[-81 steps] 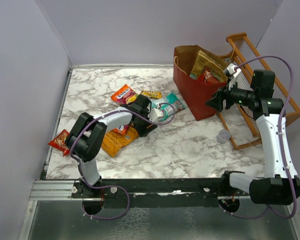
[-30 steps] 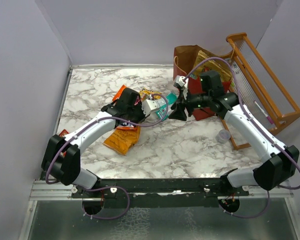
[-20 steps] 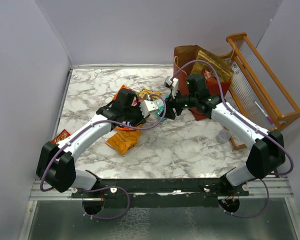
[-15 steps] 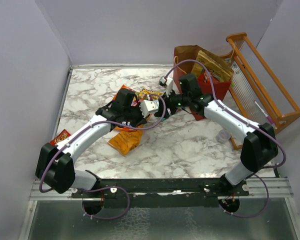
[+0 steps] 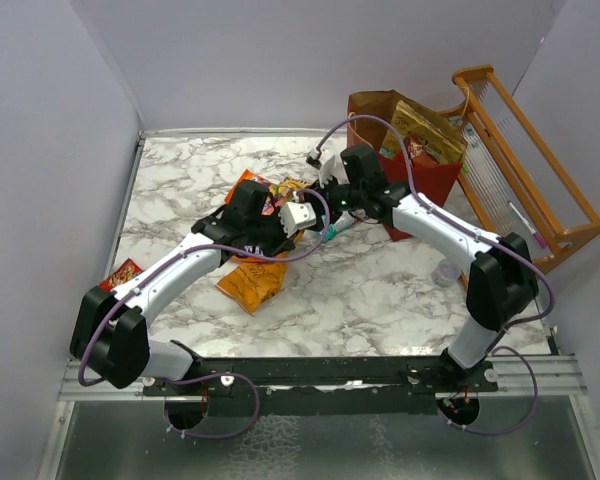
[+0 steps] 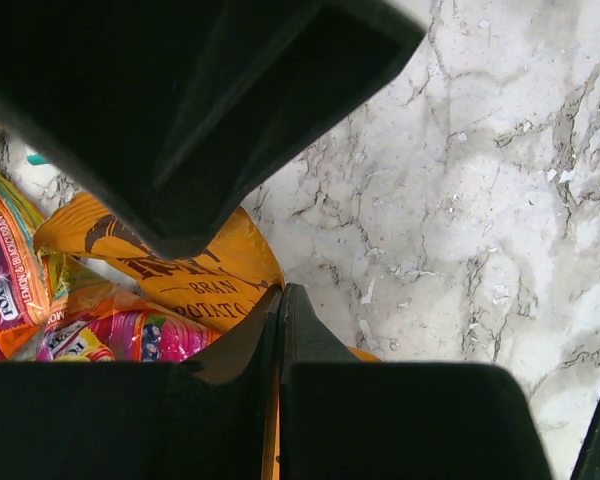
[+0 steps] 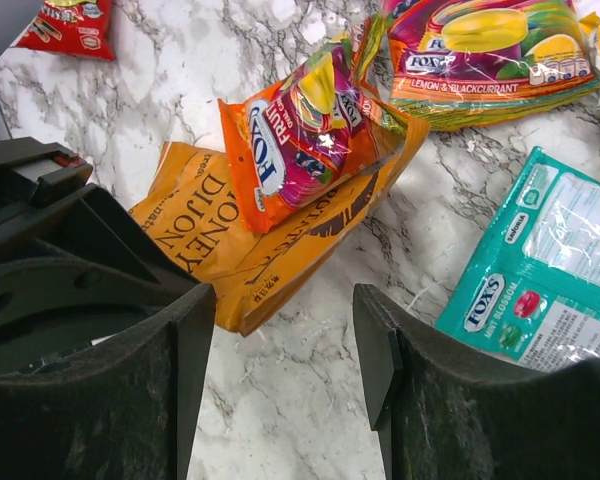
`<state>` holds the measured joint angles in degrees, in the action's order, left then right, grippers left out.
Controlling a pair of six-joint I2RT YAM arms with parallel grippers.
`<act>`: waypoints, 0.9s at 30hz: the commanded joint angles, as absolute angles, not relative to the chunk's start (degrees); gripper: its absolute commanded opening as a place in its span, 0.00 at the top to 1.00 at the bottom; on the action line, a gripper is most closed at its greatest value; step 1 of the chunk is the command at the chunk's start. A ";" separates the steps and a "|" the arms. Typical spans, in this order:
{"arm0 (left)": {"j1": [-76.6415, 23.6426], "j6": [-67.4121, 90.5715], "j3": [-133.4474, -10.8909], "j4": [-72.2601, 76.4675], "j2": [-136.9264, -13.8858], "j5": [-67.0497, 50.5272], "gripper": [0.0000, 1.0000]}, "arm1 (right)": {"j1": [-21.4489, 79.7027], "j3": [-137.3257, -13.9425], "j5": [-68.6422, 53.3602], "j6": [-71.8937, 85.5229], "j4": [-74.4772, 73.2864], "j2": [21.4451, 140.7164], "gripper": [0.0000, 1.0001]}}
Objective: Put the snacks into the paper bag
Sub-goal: Pick up the snack from the center of the board.
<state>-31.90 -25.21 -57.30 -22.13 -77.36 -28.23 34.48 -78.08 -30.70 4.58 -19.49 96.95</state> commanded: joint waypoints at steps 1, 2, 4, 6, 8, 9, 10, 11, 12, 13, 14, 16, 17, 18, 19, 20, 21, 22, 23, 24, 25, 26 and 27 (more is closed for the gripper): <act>-32.00 -24.53 -57.13 -19.40 -75.42 -31.10 1.00 | 36.12 -81.65 -27.27 5.96 -19.51 100.54 0.44; -31.99 -24.52 -57.04 -19.31 -75.35 -31.07 1.00 | 36.43 -82.09 -26.67 5.95 -19.85 101.07 0.45; -31.99 -24.52 -56.82 -19.15 -75.19 -30.98 1.00 | 36.98 -82.78 -25.49 6.13 -20.46 102.33 0.46; -31.99 -24.57 -56.61 -18.91 -75.08 -30.94 1.00 | 37.46 -83.63 -24.84 6.44 -21.36 103.61 0.46; -31.99 -24.44 -56.30 -18.60 -75.05 -30.62 1.00 | 37.97 -84.37 -24.52 6.67 -22.18 104.90 0.50; -31.99 -24.48 -56.18 -18.54 -75.10 -30.33 1.00 | 38.31 -84.64 -24.07 6.75 -22.44 105.27 0.52; -31.99 -24.40 -56.12 -18.38 -75.11 -30.20 1.00 | 38.51 -84.96 -23.55 6.81 -22.69 105.59 0.55; -31.99 -24.37 -56.04 -18.26 -75.13 -29.93 1.00 | 38.64 -85.05 -23.05 6.89 -22.88 105.82 0.59; -31.99 -24.35 -55.95 -18.21 -75.13 -29.83 1.00 | 38.67 -85.20 -22.57 7.00 -23.09 105.91 0.63; -31.99 -24.32 -55.93 -18.16 -75.14 -29.72 1.00 | 38.63 -85.29 -22.07 7.09 -23.18 105.91 0.68; -31.99 -24.35 -55.93 -18.11 -75.15 -29.73 1.00 | 38.67 -85.45 -21.76 7.07 -23.35 105.79 0.73; -31.99 -24.35 -55.97 -18.14 -75.16 -29.64 1.00 | 38.72 -86.00 -21.35 6.87 -23.69 105.59 0.87; -31.99 -24.47 -55.94 -18.22 -75.15 -29.56 1.00 | 38.68 -86.35 -21.16 6.58 -23.85 105.24 0.92; -31.92 -24.69 -56.01 -18.43 -75.15 -29.49 1.00 | 38.67 -86.72 -20.88 6.28 -23.94 104.84 0.95; -31.86 -24.92 -56.06 -18.76 -75.03 -29.31 1.00 | 38.67 -87.14 -20.53 5.82 -24.15 104.28 0.97; -31.71 -25.28 -56.03 -19.08 -74.75 -29.13 1.00 | 38.67 -87.51 -20.11 5.20 -24.27 103.63 0.99; -31.46 -25.40 -55.89 -19.41 -74.42 -29.10 1.00 | 38.67 -87.88 -19.67 4.32 -24.45 102.90 0.99; -31.08 -25.40 -55.83 -19.57 -73.99 -29.27 0.95 | 38.67 -88.03 -19.30 3.52 -24.50 101.99 0.99; -30.56 -25.59 -55.80 -19.96 -73.47 -29.69 0.91 | 38.67 -88.08 -19.00 2.38 -24.62 101.16 0.99; -29.92 -25.87 -55.97 -20.57 -73.03 -30.22 0.83 | 38.67 -88.02 -18.80 1.12 -24.70 100.12 0.99; -29.32 -26.09 -56.18 -21.12 -72.51 -30.52 0.75 | 38.63 -87.89 -18.50 0.05 -24.83 99.09 0.99; -28.67 -26.24 -56.34 -21.77 -71.99 -30.62 0.67 | 38.64 -87.63 -18.08 -0.92 -24.83 98.12 0.99; -28.00 -26.63 -56.54 -22.61 -71.46 -30.91 0.60 | 38.62 -87.32 -17.56 -1.98 -24.84 97.06 0.99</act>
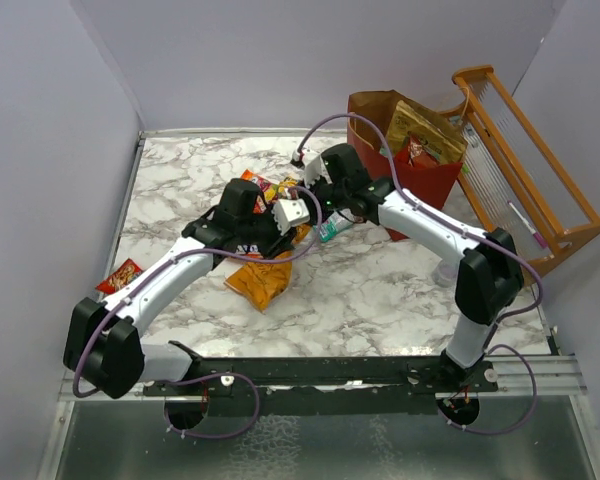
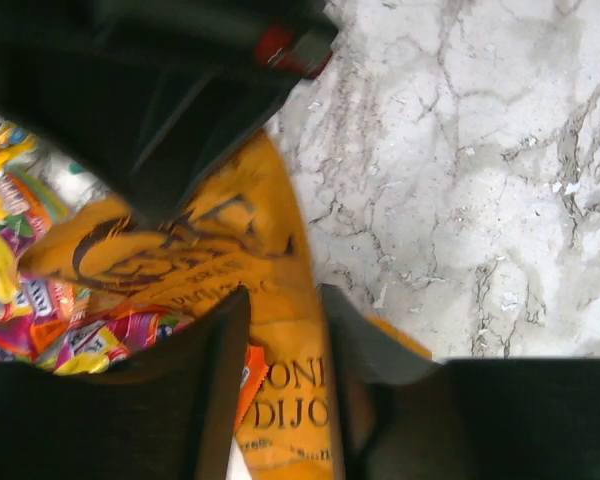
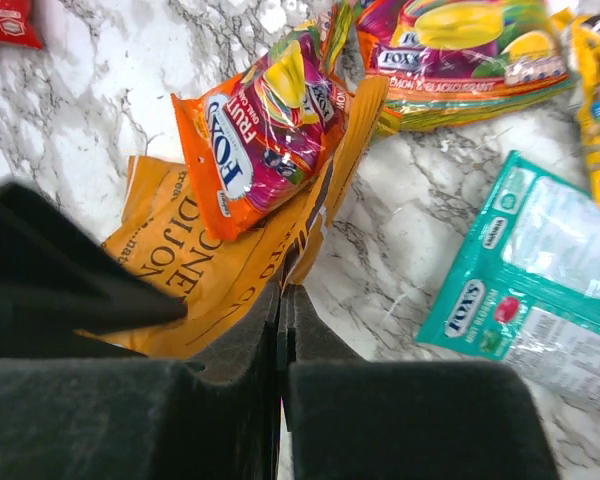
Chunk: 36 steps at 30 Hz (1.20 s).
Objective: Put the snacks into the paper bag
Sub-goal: Pick up the snack from the center of the board, then place the snack in the paper bag.
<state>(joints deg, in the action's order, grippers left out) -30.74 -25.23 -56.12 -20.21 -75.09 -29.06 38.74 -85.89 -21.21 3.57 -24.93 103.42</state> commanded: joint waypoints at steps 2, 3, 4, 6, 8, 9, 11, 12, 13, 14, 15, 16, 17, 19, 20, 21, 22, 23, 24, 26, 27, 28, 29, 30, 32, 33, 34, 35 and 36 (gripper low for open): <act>-26.47 -27.39 -57.20 -24.04 -70.22 -31.45 0.50 | 38.67 -86.83 -17.25 -4.45 -24.86 94.98 0.99; -25.58 -27.56 -57.50 -24.65 -69.77 -31.99 0.47 | 38.67 -86.69 -17.42 -5.23 -24.95 93.87 0.99; -24.69 -27.62 -57.75 -25.23 -69.34 -32.60 0.45 | 38.67 -86.59 -17.77 -6.21 -25.04 92.86 0.99; -22.37 -27.44 -58.16 -25.88 -68.29 -34.05 0.40 | 38.67 -86.70 -17.86 -7.91 -25.43 90.86 0.99; -19.64 -26.48 -58.45 -25.73 -67.49 -34.99 0.36 | 38.67 -87.54 -17.97 -9.69 -26.46 89.32 0.99; -18.36 -25.95 -58.47 -25.55 -67.16 -35.29 0.34 | 38.61 -88.25 -18.24 -10.42 -27.06 88.63 0.99; -15.98 -24.63 -58.49 -24.95 -66.52 -35.83 0.31 | 38.54 -89.57 -18.81 -11.69 -28.15 87.31 0.99; -14.81 -24.04 -58.56 -24.66 -66.26 -36.26 0.30 | 38.46 -90.27 -18.89 -12.23 -28.72 86.86 0.99; -13.36 -23.45 -58.60 -24.37 -66.00 -36.70 0.29 | 38.25 -90.87 -18.97 -12.62 -29.20 86.51 0.99; -12.43 -22.78 -58.69 -24.11 -65.79 -37.09 0.27 | 38.05 -91.58 -18.92 -12.99 -29.75 86.16 0.99; -11.55 -22.01 -58.71 -23.78 -65.56 -37.12 0.25 | 37.79 -92.51 -18.83 -13.31 -30.12 85.83 0.99; -10.76 -21.20 -58.84 -23.38 -65.44 -36.86 0.22 | 37.53 -93.18 -18.81 -13.66 -30.56 85.52 0.99; -10.06 -20.47 -58.88 -22.86 -65.35 -36.18 0.20 | 37.18 -93.96 -18.73 -13.97 -31.10 85.24 0.99; -8.95 -19.20 -58.82 -21.77 -65.26 -33.87 0.16 | 36.66 -95.62 -18.52 -14.82 -32.17 84.65 0.99; -8.48 -18.82 -58.81 -21.29 -65.30 -32.19 0.15 | 36.39 -96.45 -18.47 -15.19 -32.65 84.33 0.99; -8.11 -18.50 -58.80 -20.91 -65.32 -30.64 0.14 | 36.00 -97.41 -18.46 -15.51 -33.27 84.08 0.99; -7.84 -18.32 -58.83 -20.50 -65.31 -29.24 0.13 | 35.62 -98.52 -18.46 -15.88 -33.88 83.91 0.99; -7.56 -18.21 -58.88 -20.15 -65.30 -27.92 0.13 | 35.26 -99.57 -18.34 -16.25 -34.52 83.71 0.99; -7.34 -18.12 -58.84 -19.93 -65.38 -26.90 0.12 | 34.97 -100.79 -18.18 -16.71 -35.25 83.50 0.99; -7.21 -18.13 -58.93 -19.57 -65.46 -25.09 0.12 | 34.50 -103.17 -17.70 -17.55 -36.51 83.16 0.99; -7.14 -18.09 -58.89 -19.40 -65.60 -24.80 0.12 | 34.13 -104.39 -17.42 -17.91 -37.10 82.94 0.99; -7.09 -18.06 -58.90 -19.22 -65.71 -24.32 0.12 | 33.87 -105.49 -17.07 -18.18 -37.58 82.78 0.99; -7.10 -17.98 -58.88 -18.99 -65.88 -24.19 0.12 | 33.49 -106.56 -16.66 -18.29 -37.99 82.55 0.99; -7.10 -17.94 -58.74 -18.80 -66.10 -24.21 0.12 | 32.95 -107.54 -16.46 -18.19 -38.25 82.27 0.99; -7.11 -17.95 -58.66 -18.47 -66.62 -24.34 0.12 | 31.39 -109.55 -16.39 -17.90 -38.96 81.70 0.99; -7.12 -17.89 -58.61 -18.38 -66.88 -24.45 0.12 | 30.66 -110.46 -16.43 -17.78 -39.28 81.38 0.99; -7.12 -17.97 -58.66 -18.34 -67.21 -24.62 0.12 | 29.90 -111.43 -16.37 -17.69 -39.67 81.02 0.99; -7.12 -18.06 -58.69 -18.37 -67.56 -24.64 0.12 | 29.27 -112.30 -16.21 -17.57 -39.91 80.69 0.99; -7.12 -17.97 -58.64 -18.26 -67.85 -24.72 0.12 | 28.12 -113.11 -15.99 -17.46 -40.12 80.30 0.99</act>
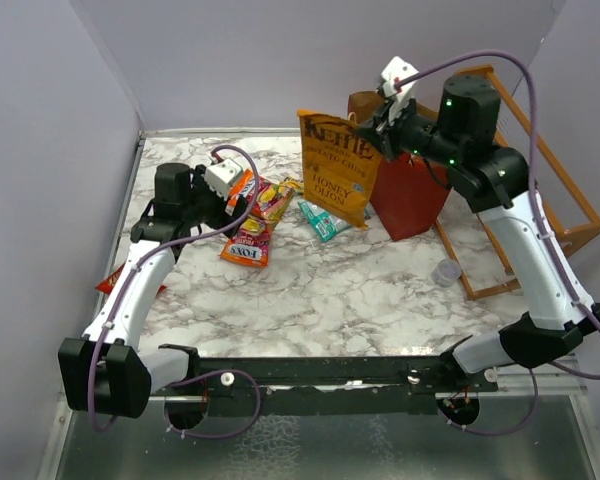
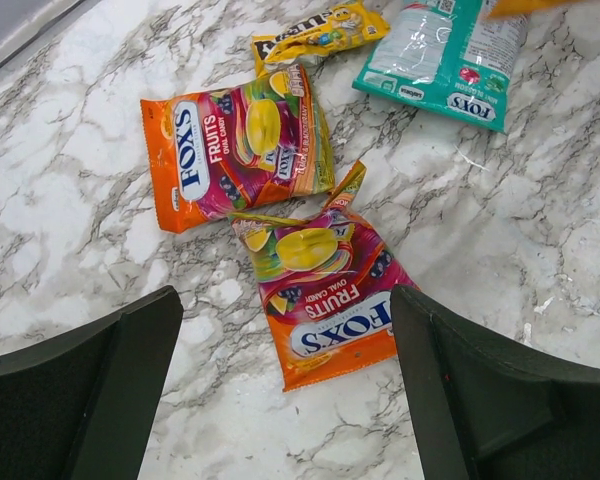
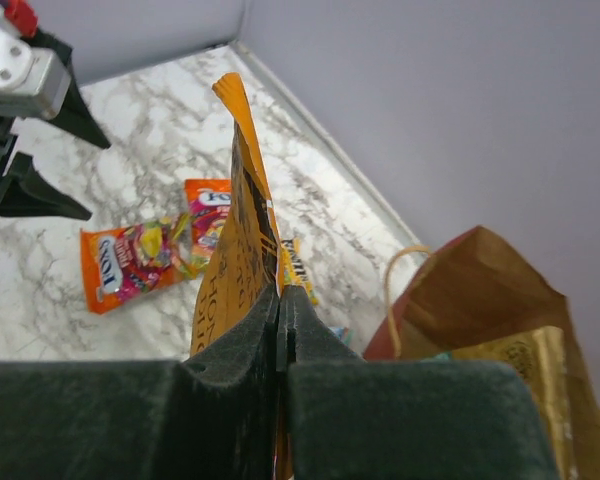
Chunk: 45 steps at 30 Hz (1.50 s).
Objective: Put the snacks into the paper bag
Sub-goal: Place the snack in the paper bag.
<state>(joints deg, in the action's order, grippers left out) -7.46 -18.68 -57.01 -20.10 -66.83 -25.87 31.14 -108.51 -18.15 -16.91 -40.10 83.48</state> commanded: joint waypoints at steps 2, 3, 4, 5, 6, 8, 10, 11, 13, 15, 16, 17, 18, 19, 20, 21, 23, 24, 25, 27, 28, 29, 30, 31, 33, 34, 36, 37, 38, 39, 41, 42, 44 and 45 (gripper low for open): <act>-7.12 -17.77 -58.60 -18.21 -68.47 -24.98 0.12 | 26.65 -114.61 -15.36 -17.24 -40.50 79.56 0.99; -7.10 -17.66 -58.55 -18.14 -68.73 -25.15 0.12 | 25.96 -115.25 -14.79 -17.15 -40.59 79.28 0.99; -7.12 -17.60 -58.39 -18.08 -68.89 -25.33 0.12 | 25.28 -115.75 -14.24 -17.18 -40.67 78.87 0.99; -7.12 -17.40 -58.28 -17.96 -68.94 -25.51 0.12 | 24.62 -116.24 -13.56 -17.17 -40.77 78.58 0.99; -7.12 -17.26 -58.13 -17.87 -68.99 -25.63 0.12 | 23.78 -116.72 -12.89 -17.10 -40.82 78.01 0.99; -7.12 -17.11 -57.81 -17.41 -68.92 -25.84 0.12 | 21.98 -117.65 -12.18 -16.72 -41.13 77.44 0.99; -7.11 -17.08 -57.22 -17.00 -68.81 -26.03 0.11 | 20.06 -118.62 -12.04 -16.58 -41.66 76.84 0.99; -7.12 -17.11 -56.96 -16.77 -68.75 -26.02 0.11 | 19.17 -119.18 -12.07 -16.45 -41.92 76.53 0.99; -7.12 -17.03 -56.66 -16.52 -68.81 -26.07 0.11 | 17.41 -120.46 -11.73 -16.44 -42.39 76.09 0.99; -7.12 -16.92 -56.55 -16.40 -68.82 -26.12 0.11 | 15.89 -121.46 -10.47 -16.64 -42.54 75.67 0.99; -7.11 -16.80 -56.53 -16.36 -68.82 -26.27 0.11 | 15.41 -121.79 -9.44 -16.94 -42.54 75.53 0.99; -7.12 -16.69 -56.50 -16.28 -68.90 -26.38 0.12 | 15.08 -121.96 -8.24 -17.33 -42.42 75.41 0.99; -7.12 -16.61 -56.50 -16.32 -68.86 -26.45 0.11 | 14.91 -122.15 -6.71 -17.73 -42.17 75.41 0.99; -7.12 -16.56 -56.39 -16.19 -68.86 -26.57 0.11 | 14.78 -122.36 -5.37 -18.28 -41.92 75.48 0.99; -7.11 -16.52 -56.30 -16.14 -68.82 -26.69 0.11 | 14.77 -122.63 -3.89 -18.81 -41.64 75.54 0.99; -7.12 -16.43 -56.17 -16.05 -68.82 -26.80 0.11 | 14.77 -122.95 -2.50 -19.34 -41.32 75.72 0.99; -7.12 -16.34 -55.94 -15.79 -68.74 -27.01 0.11 | 14.77 -123.79 0.04 -20.39 -40.61 76.33 0.99; -7.11 -16.13 -55.76 -15.81 -68.65 -27.14 0.11 | 14.77 -124.28 0.99 -20.92 -40.20 76.76 0.99; -7.12 -16.23 -55.49 -15.66 -68.57 -27.22 0.11 | 14.77 -124.73 1.84 -21.40 -39.79 77.20 0.99; -7.10 -16.33 -55.04 -15.38 -68.47 -27.32 0.11 | 14.76 -125.79 3.22 -22.25 -39.01 78.17 0.99; -7.11 -16.27 -55.00 -15.29 -68.47 -27.32 0.11 | 14.76 -126.24 3.80 -22.69 -38.50 78.60 0.99; -7.12 -16.34 -54.91 -15.24 -68.47 -27.30 0.11 | 14.77 -126.73 4.34 -23.03 -38.08 79.10 0.99; -7.12 -16.28 -54.77 -15.20 -68.42 -27.27 0.11 | 14.77 -127.19 4.66 -23.42 -37.72 79.55 0.99; -7.04 -16.33 -54.74 -15.13 -68.46 -27.29 0.12 | 14.72 -127.60 4.87 -23.75 -37.19 79.95 0.99; -7.12 -16.39 -54.51 -14.97 -68.38 -27.41 0.11 | 14.76 -127.83 5.12 -24.38 -35.63 80.71 0.99; -7.11 -16.41 -54.47 -14.88 -68.36 -27.42 0.11 | 14.72 -127.84 5.26 -24.83 -34.59 81.10 0.99; -7.10 -16.35 -54.32 -14.88 -68.30 -27.55 0.11 | 14.76 -127.89 5.51 -25.64 -32.37 81.97 0.99; -7.12 -16.34 -54.33 -14.90 -68.22 -27.65 0.11 | 14.75 -127.88 5.62 -26.12 -31.18 82.51 0.99; -7.11 -16.27 -54.20 -14.94 -68.16 -27.68 0.11 | 14.72 -127.95 5.76 -26.51 -29.91 83.28 0.99; -7.11 -16.32 -54.19 -14.90 -68.08 -27.70 0.11 | 14.76 -127.97 5.92 -26.96 -28.52 84.00 0.99; -7.07 -16.26 -54.01 -14.86 -67.88 -27.80 0.11 | 14.76 -128.08 6.05 -27.80 -25.93 85.56 0.99; -7.11 -16.25 -53.95 -14.90 -67.78 -27.91 0.11 | 14.76 -128.32 5.88 -28.16 -24.97 86.40 0.99; -7.05 -16.31 -53.75 -14.88 -67.47 -27.90 0.11 | 14.77 -128.72 5.25 -28.38 -23.14 88.08 0.99; -7.07 -16.34 -53.71 -14.88 -67.35 -27.92 0.11 | 14.77 -128.82 5.01 -28.51 -22.39 88.84 0.99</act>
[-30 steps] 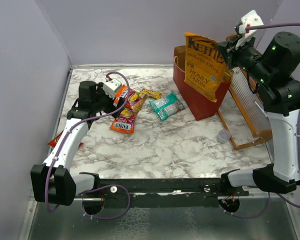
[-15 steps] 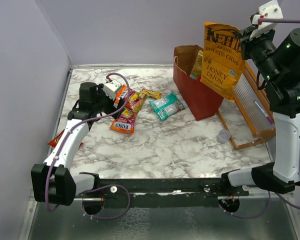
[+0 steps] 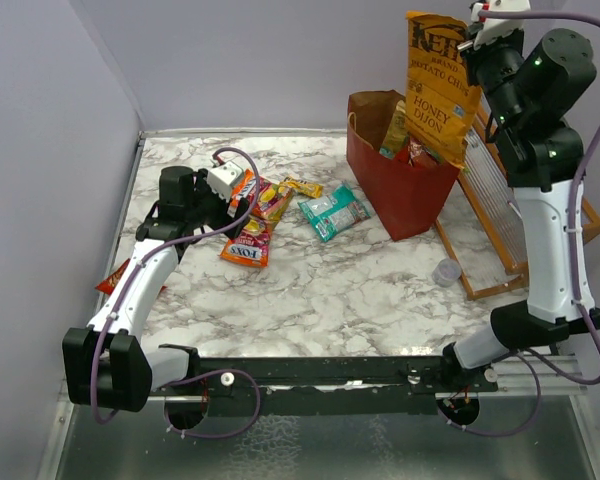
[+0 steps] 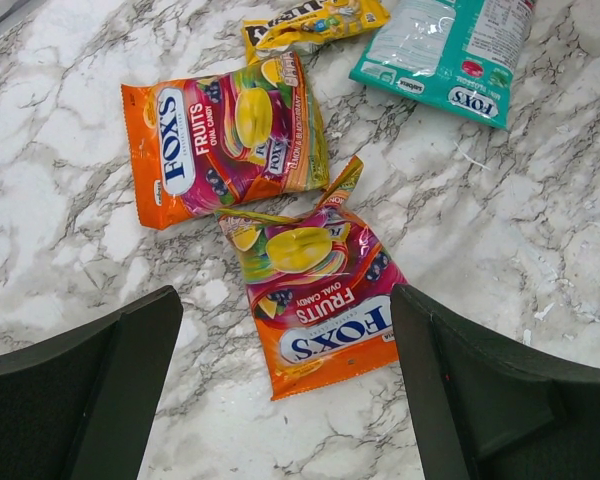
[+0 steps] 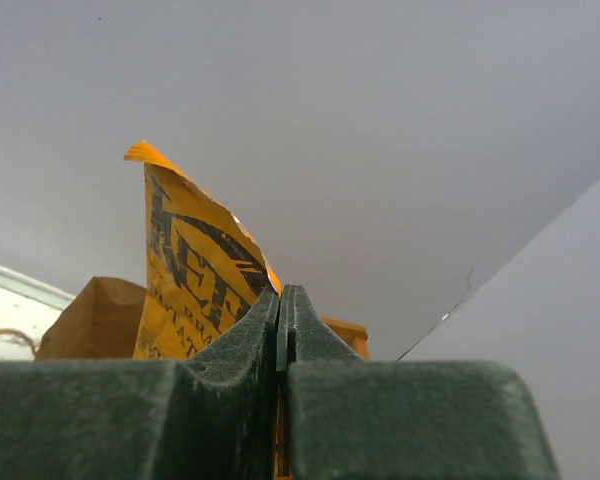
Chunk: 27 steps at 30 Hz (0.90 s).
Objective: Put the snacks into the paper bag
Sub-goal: Place the snack in the paper bag.
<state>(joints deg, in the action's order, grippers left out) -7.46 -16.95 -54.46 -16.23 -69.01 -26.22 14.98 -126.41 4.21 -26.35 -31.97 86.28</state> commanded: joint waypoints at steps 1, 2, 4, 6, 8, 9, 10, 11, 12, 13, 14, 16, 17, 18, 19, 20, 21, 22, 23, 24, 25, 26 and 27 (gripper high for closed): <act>-7.07 -16.29 -53.64 -14.79 -67.26 -27.89 0.11 | 14.77 -128.99 4.87 -28.62 -21.75 89.53 0.99; -7.09 -16.25 -53.62 -14.81 -67.24 -28.01 0.11 | 14.77 -129.14 4.84 -28.85 -21.25 90.31 0.99; -7.11 -16.20 -53.61 -14.74 -67.24 -28.09 0.11 | 14.77 -129.20 4.75 -29.19 -20.20 91.82 0.99; -7.11 -16.16 -53.66 -14.67 -67.39 -28.21 0.11 | 14.77 -128.67 4.50 -29.47 -19.03 92.92 0.99; -7.12 -16.07 -53.61 -14.60 -67.58 -28.32 0.11 | 14.72 -127.84 3.85 -29.57 -17.84 94.00 0.99; -7.08 -16.07 -53.61 -14.60 -67.66 -28.32 0.11 | 14.76 -127.49 3.22 -29.73 -17.33 94.48 0.99; -7.11 -15.95 -53.65 -14.51 -67.75 -28.39 0.11 | 14.76 -127.23 2.62 -29.86 -16.81 95.17 0.99; -7.11 -15.90 -53.62 -14.50 -67.84 -28.41 0.11 | 14.77 -127.39 2.29 -29.88 -16.68 95.96 0.99; -7.12 -15.83 -53.66 -14.56 -67.92 -28.44 0.11 | 14.77 -127.58 2.02 -29.81 -16.88 96.91 0.99; -7.12 -15.89 -53.68 -14.52 -67.94 -28.46 0.11 | 14.77 -127.84 1.71 -29.69 -17.22 97.74 0.99; -7.08 -15.88 -53.70 -14.52 -67.90 -28.36 0.11 | 14.77 -127.88 1.54 -29.44 -17.68 98.48 0.99; -7.09 -15.95 -53.64 -14.51 -67.69 -28.25 0.11 | 14.77 -127.06 1.34 -28.92 -18.52 99.40 0.99; -7.11 -16.05 -53.62 -14.57 -67.63 -28.18 0.11 | 14.77 -126.06 1.20 -28.65 -18.74 99.61 0.99; -7.11 -16.15 -53.56 -14.53 -67.59 -28.18 0.11 | 14.77 -124.85 1.03 -28.34 -18.80 99.64 0.99; -7.12 -16.14 -53.45 -14.53 -67.50 -28.15 0.11 | 14.77 -123.60 0.74 -27.97 -18.81 99.58 0.99; -7.08 -16.20 -53.40 -14.44 -67.48 -28.14 0.11 | 14.72 -122.38 0.26 -27.50 -18.97 99.58 0.99; -7.10 -16.20 -53.28 -14.46 -67.51 -28.17 0.11 | 14.67 -121.52 -0.31 -26.99 -19.38 99.62 0.99; -7.12 -16.23 -53.19 -14.49 -67.50 -28.30 0.11 | 14.56 -120.92 -0.99 -26.40 -20.14 99.73 0.99; -7.12 -16.26 -53.23 -14.47 -67.50 -28.51 0.12 | 14.46 -120.60 -1.64 -25.73 -20.97 100.04 0.99; -7.12 -16.34 -53.11 -14.53 -67.57 -28.62 0.11 | 14.35 -120.25 -2.17 -25.12 -21.99 100.33 0.99; -7.11 -16.35 -53.11 -14.53 -67.59 -28.81 0.11 | 14.19 -119.84 -2.60 -24.48 -22.71 100.67 0.99; -7.11 -16.34 -53.09 -14.57 -67.59 -28.90 0.11 | 14.03 -119.37 -3.02 -23.96 -23.42 100.79 0.99; -7.12 -16.27 -53.09 -14.51 -67.51 -29.06 0.11 | 13.85 -118.70 -3.33 -23.24 -23.94 100.78 0.99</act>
<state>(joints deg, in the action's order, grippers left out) -7.46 -16.38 -53.76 -15.79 -68.71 -26.63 14.66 -119.74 0.08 -26.65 -23.55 100.73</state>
